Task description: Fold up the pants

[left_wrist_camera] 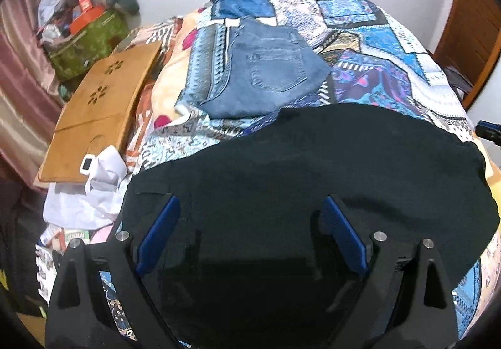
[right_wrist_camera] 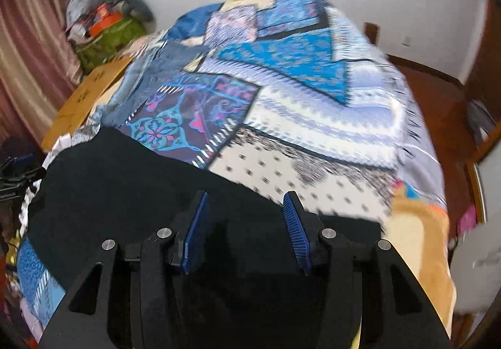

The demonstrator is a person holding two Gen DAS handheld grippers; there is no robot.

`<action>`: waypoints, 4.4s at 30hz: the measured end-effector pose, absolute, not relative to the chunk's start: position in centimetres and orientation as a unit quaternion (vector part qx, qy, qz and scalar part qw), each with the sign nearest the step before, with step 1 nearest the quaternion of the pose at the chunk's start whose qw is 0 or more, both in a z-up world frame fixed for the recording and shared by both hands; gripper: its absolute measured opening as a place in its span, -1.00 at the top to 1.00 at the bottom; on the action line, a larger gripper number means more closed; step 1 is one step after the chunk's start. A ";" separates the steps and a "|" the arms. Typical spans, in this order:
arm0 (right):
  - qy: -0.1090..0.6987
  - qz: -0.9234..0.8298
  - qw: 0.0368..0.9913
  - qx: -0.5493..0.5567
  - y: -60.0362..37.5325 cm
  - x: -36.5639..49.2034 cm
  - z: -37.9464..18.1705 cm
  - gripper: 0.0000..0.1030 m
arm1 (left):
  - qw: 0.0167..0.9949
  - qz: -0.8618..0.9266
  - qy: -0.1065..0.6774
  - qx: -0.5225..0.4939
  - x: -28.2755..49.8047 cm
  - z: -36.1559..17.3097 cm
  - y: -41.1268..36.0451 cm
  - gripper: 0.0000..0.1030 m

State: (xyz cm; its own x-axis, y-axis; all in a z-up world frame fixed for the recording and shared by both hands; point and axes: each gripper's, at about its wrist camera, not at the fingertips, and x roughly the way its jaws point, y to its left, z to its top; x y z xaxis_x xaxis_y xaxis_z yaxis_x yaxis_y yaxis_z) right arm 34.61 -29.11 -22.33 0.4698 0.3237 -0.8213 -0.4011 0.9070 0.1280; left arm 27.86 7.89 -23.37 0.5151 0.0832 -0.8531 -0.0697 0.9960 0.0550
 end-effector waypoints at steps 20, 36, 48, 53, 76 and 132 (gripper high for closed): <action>0.441 0.169 0.881 -0.028 -30.2 30.6 -21.0 0.09 | 0.845 0.149 0.508 -0.075 22.6 -24.0 19.7 -0.82; 0.484 0.015 0.873 0.063 -38.4 21.2 -25.0 0.09 | 0.775 0.099 0.566 -0.264 19.3 -32.3 24.1 -0.71; 0.491 -0.013 0.865 0.105 -41.4 20.9 -28.0 0.09 | 0.805 0.142 0.545 -0.184 19.1 -30.7 22.9 0.34; 0.502 0.010 0.849 0.164 -42.1 22.0 -29.5 0.17 | 0.804 0.143 0.546 -0.189 19.0 -30.5 23.1 0.35; 0.393 0.014 0.914 0.098 -41.7 22.5 -19.6 0.82 | 0.857 0.158 0.484 -0.080 21.2 -22.8 22.7 0.63; 0.437 0.317 0.837 -0.089 -17.0 19.8 -22.3 -0.07 | 0.857 -0.085 0.505 0.060 18.6 -23.8 2.4 -0.71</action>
